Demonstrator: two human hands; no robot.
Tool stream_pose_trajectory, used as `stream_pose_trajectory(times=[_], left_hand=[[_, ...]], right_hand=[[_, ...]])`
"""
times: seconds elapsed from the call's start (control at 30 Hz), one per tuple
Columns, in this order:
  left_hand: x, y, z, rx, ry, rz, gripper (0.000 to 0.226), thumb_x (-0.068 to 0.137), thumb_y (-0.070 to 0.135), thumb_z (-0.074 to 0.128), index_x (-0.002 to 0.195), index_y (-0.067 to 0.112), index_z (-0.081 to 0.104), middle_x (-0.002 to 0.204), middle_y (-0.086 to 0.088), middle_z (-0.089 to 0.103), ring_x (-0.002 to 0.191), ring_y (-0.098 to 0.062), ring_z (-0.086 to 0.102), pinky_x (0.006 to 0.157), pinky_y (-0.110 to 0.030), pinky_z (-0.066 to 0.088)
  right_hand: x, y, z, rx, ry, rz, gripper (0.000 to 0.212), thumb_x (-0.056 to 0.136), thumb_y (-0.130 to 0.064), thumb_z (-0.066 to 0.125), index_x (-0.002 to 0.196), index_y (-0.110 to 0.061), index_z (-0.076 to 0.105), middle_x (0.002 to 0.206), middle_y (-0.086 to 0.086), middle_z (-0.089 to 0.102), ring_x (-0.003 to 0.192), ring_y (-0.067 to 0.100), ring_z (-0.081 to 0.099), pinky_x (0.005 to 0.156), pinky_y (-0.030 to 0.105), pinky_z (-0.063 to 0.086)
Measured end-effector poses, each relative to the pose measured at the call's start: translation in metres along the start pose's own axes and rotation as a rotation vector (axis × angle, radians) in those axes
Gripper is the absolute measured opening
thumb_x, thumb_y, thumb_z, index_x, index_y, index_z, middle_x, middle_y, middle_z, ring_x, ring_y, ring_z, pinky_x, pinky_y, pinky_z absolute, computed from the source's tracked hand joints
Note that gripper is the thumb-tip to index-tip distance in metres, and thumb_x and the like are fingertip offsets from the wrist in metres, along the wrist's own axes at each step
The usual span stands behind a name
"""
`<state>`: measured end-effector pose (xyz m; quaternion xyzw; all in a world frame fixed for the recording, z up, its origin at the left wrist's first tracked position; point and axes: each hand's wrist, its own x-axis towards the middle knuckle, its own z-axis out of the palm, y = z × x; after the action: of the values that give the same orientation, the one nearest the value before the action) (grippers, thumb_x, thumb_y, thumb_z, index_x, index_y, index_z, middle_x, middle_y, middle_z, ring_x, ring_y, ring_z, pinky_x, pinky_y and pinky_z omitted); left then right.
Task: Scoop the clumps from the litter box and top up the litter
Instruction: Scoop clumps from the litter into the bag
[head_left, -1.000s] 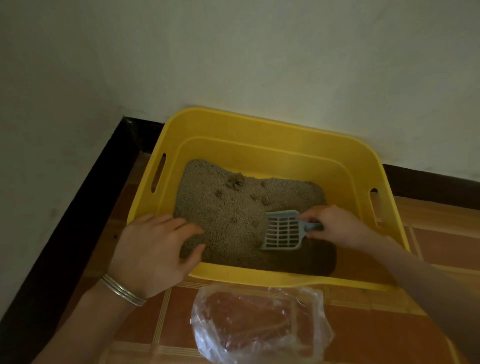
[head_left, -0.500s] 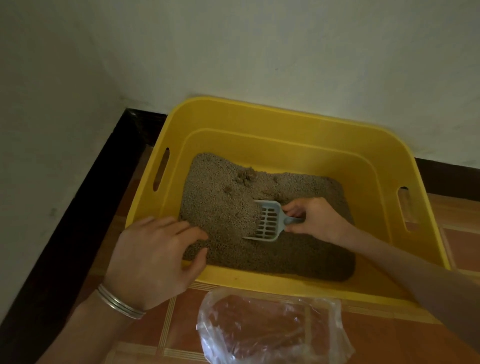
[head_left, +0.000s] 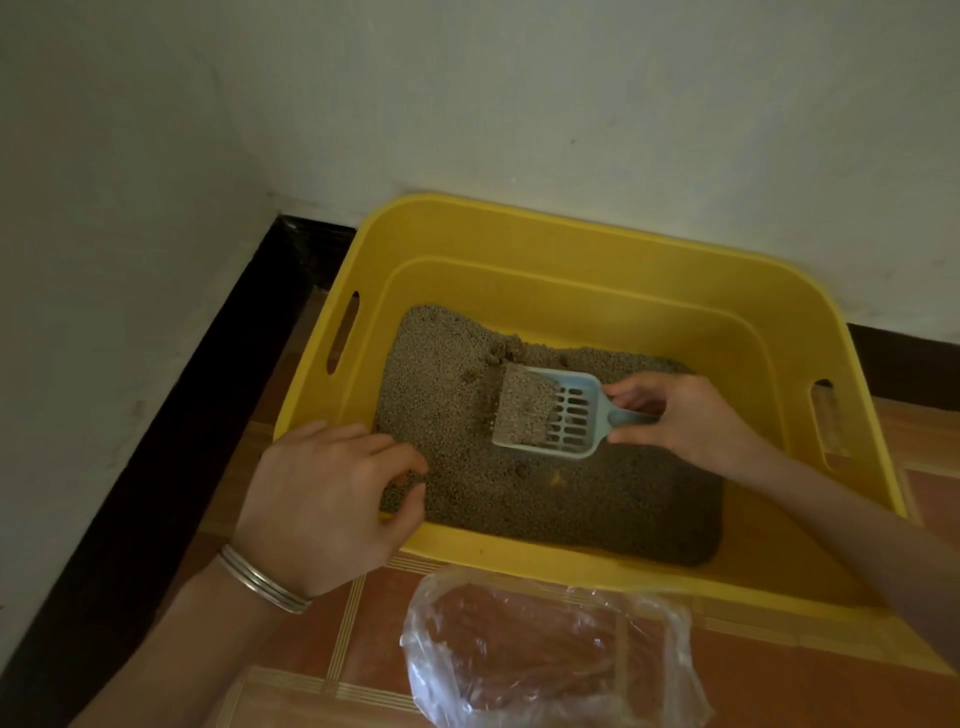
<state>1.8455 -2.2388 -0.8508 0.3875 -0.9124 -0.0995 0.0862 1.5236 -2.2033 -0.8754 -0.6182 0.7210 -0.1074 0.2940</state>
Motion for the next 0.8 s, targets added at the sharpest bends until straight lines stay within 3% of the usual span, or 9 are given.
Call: stream_pose_trajectory(times=[0.23, 0.37, 0.63, 0.7, 0.8], left_hand=[[0.000, 0.001, 0.000, 0.003, -0.004, 0.000, 0.029, 0.077, 0.043, 0.044, 0.075, 0.031, 0.071, 0.063, 0.015, 0.064, 0.061, -0.009, 0.061, 0.056, -0.026, 0.045], [0.000, 0.001, 0.001, -0.003, -0.003, 0.006, 0.029, 0.077, 0.043, 0.044, 0.075, 0.031, 0.071, 0.064, 0.015, 0.064, 0.060, -0.009, 0.061, 0.056, -0.026, 0.045], [0.000, 0.002, 0.002, -0.007, 0.002, 0.004, 0.029, 0.077, 0.042, 0.044, 0.075, 0.031, 0.071, 0.064, 0.014, 0.064, 0.061, -0.010, 0.062, 0.057, -0.029, 0.047], [0.000, 0.001, 0.002, -0.013, 0.002, 0.000, 0.029, 0.077, 0.042, 0.044, 0.075, 0.031, 0.071, 0.064, 0.014, 0.064, 0.062, -0.010, 0.062, 0.057, -0.028, 0.047], [0.000, 0.000, 0.002, -0.017, 0.002, -0.002, 0.029, 0.077, 0.042, 0.044, 0.075, 0.031, 0.071, 0.064, 0.015, 0.064, 0.061, -0.009, 0.061, 0.056, -0.029, 0.047]], right_hand=[[-0.017, 0.020, -0.025, -0.190, -0.082, -0.009, 0.045, 0.069, -0.015, 0.079, 0.111, -0.016, 0.063, 0.099, -0.004, 0.067, 0.085, 0.001, 0.056, 0.072, 0.002, 0.039], [-0.025, 0.025, -0.018, -0.356, -0.172, -0.004, 0.038, 0.074, -0.021, 0.075, 0.110, -0.022, 0.063, 0.102, -0.009, 0.067, 0.087, 0.001, 0.058, 0.081, 0.018, 0.048], [-0.009, 0.001, 0.022, -0.169, -0.204, 0.002, 0.040, 0.074, -0.018, 0.075, 0.112, -0.019, 0.064, 0.107, -0.004, 0.068, 0.097, 0.007, 0.061, 0.091, 0.030, 0.049], [-0.005, -0.005, 0.028, -0.138, -0.184, -0.006, 0.043, 0.073, -0.017, 0.076, 0.114, -0.018, 0.063, 0.108, -0.002, 0.068, 0.096, 0.007, 0.060, 0.091, 0.026, 0.048], [-0.007, -0.008, 0.028, -0.075, -0.163, -0.037, 0.044, 0.073, -0.016, 0.076, 0.115, -0.017, 0.063, 0.103, -0.006, 0.067, 0.087, -0.002, 0.056, 0.082, 0.009, 0.042]])
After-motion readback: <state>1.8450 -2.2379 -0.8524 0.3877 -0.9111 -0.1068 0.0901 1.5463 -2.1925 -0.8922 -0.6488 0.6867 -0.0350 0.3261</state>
